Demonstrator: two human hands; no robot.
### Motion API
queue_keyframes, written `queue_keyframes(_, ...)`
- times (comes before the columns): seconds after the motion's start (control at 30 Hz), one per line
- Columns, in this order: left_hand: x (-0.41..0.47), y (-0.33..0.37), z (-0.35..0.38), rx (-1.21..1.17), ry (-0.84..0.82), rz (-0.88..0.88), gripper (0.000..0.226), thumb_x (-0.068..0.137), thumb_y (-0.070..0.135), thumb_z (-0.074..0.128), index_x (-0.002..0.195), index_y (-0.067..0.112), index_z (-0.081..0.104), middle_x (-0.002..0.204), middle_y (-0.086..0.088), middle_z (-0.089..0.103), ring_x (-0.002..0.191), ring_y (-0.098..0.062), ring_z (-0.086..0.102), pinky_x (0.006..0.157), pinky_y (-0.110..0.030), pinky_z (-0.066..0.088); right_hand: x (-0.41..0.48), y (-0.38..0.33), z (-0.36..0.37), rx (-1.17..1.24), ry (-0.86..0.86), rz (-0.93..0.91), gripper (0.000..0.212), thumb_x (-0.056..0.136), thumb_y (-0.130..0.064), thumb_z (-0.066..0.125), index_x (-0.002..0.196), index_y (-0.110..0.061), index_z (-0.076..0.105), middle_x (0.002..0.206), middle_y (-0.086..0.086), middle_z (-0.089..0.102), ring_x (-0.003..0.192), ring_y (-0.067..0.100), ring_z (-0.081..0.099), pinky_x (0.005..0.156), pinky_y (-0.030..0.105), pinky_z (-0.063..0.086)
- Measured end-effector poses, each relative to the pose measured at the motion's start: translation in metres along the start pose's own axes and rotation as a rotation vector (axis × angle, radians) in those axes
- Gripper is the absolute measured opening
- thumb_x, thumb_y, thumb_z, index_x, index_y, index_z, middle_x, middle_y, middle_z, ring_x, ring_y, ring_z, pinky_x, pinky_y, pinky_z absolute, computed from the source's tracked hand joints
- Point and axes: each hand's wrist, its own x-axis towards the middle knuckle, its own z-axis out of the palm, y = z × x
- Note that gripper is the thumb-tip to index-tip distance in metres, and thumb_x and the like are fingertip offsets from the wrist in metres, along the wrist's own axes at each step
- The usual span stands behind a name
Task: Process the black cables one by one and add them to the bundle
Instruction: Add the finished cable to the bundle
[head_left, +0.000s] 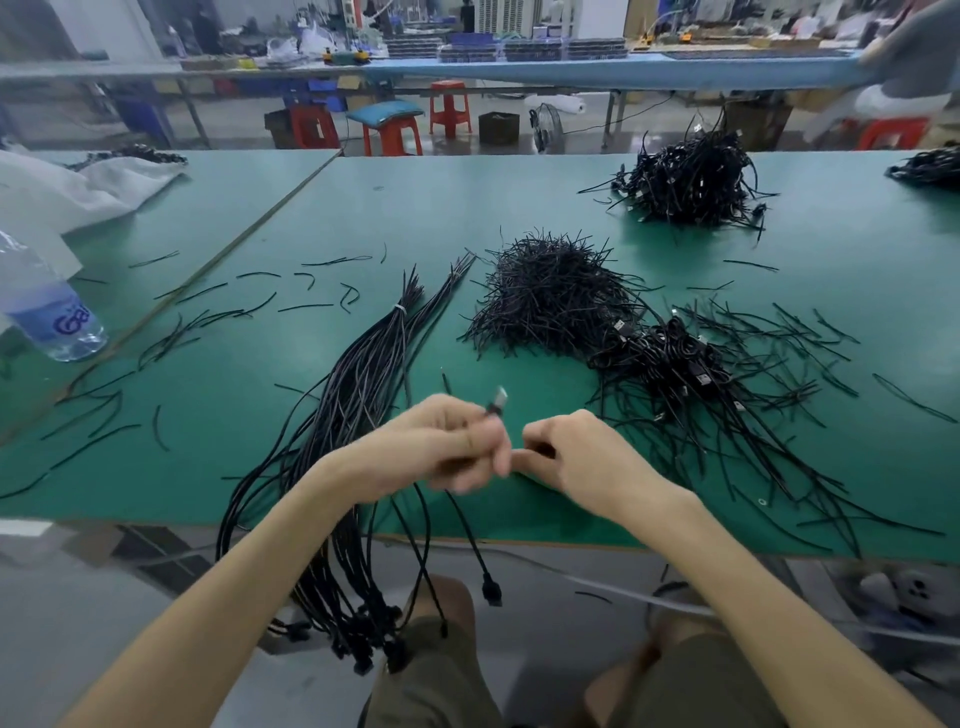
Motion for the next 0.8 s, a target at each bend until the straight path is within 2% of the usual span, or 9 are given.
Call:
queue_keyframes(0.1,0.005,-0.006,0.012,0.466,-0.057,-0.166,0.026,0.106,0.023,0.054,0.093,0.012,0.073,0.077,0.0,0.076,0.06,-0.021,0.067,0.065,-0.025,0.054,0.005,0.004,-0.007,0.005,0.112,0.063,0.056,0.095,-0.06,0.055,0.059,-0.019,0.045,0.057,0.0,0.05,0.056,0.023,0.046,0.051,0.034,0.032)
queue_keyframes(0.2,0.015,-0.017,0.026,0.596,0.27,-0.084,0.025,0.107,0.017,0.051,0.095,0.028,0.07,0.088,0.008,0.076,0.074,-0.006,0.067,0.074,-0.026,0.053,0.008,-0.005,-0.007,0.264,0.267,0.062,0.064,0.103,-0.056,0.045,0.055,-0.012,0.042,0.049,-0.005,0.044,0.049,0.013,0.037,0.053,0.033,0.034)
queue_keyframes(0.27,0.02,-0.019,0.03,0.478,0.409,0.035,0.026,0.109,0.019,0.048,0.095,0.034,0.064,0.084,0.013,0.071,0.071,-0.003,0.057,0.071,-0.019,0.043,0.007,-0.014,-0.006,0.416,0.337,0.056,0.064,0.104,-0.055,0.042,0.055,-0.013,0.048,0.049,-0.007,0.048,0.048,0.007,0.039,0.055,0.028,0.036)
queue_keyframes(0.33,0.022,-0.021,0.032,0.372,0.409,0.11,0.02,0.108,0.025,0.046,0.095,0.031,0.06,0.083,0.011,0.064,0.076,-0.01,0.05,0.074,-0.028,0.041,0.005,-0.022,-0.005,0.529,0.376,0.06,0.061,0.104,-0.055,0.042,0.058,-0.015,0.053,0.05,-0.006,0.05,0.05,0.009,0.042,0.057,0.033,0.038)
queue_keyframes(0.4,0.023,-0.022,0.037,0.237,0.411,0.175,0.02,0.107,0.026,0.046,0.099,0.017,0.063,0.088,0.017,0.064,0.085,-0.007,0.055,0.084,-0.024,0.045,0.004,-0.028,-0.003,0.679,0.389,0.059,0.057,0.103,-0.054,0.042,0.061,-0.017,0.054,0.05,-0.005,0.049,0.049,0.011,0.041,0.055,0.032,0.036)
queue_keyframes(0.47,0.025,-0.02,0.043,0.013,0.417,0.17,0.033,0.105,0.029,0.046,0.107,0.001,0.064,0.097,0.008,0.068,0.097,-0.009,0.061,0.098,-0.027,0.047,0.004,-0.032,-0.001,0.761,0.409,0.058,0.054,0.103,-0.052,0.043,0.063,-0.017,0.053,0.049,-0.006,0.049,0.048,0.009,0.041,0.053,0.025,0.036)
queue_keyframes(0.6,0.028,-0.015,0.05,-0.42,0.397,0.137,0.041,0.104,0.036,0.04,0.11,0.007,0.069,0.113,-0.009,0.069,0.103,-0.02,0.062,0.101,-0.038,0.049,0.001,-0.033,0.001,0.613,0.443,-0.004,0.051,0.108,-0.041,0.043,0.066,-0.015,0.052,0.05,-0.008,0.05,0.047,0.005,0.043,0.052,0.022,0.036)
queue_keyframes(0.7,0.033,-0.007,0.045,-0.663,0.418,0.124,0.053,0.11,0.037,0.027,0.145,0.003,0.047,0.146,-0.007,0.058,0.135,-0.018,0.054,0.109,-0.035,0.047,-0.004,-0.035,0.009,0.574,0.403,-0.039,0.048,0.108,-0.04,0.043,0.067,-0.017,0.054,0.053,-0.002,0.05,0.048,0.011,0.041,0.049,0.034,0.037)
queue_keyframes(0.8,0.033,0.004,0.033,-1.035,0.473,0.167,0.052,0.112,0.036,0.026,0.14,0.001,0.052,0.136,-0.008,0.066,0.124,-0.018,0.064,0.106,-0.034,0.05,-0.009,-0.035,0.026,0.534,0.284,-0.065,0.047,0.108,-0.044,0.043,0.066,-0.022,0.05,0.053,-0.002,0.048,0.047,0.013,0.038,0.049,0.039,0.036)
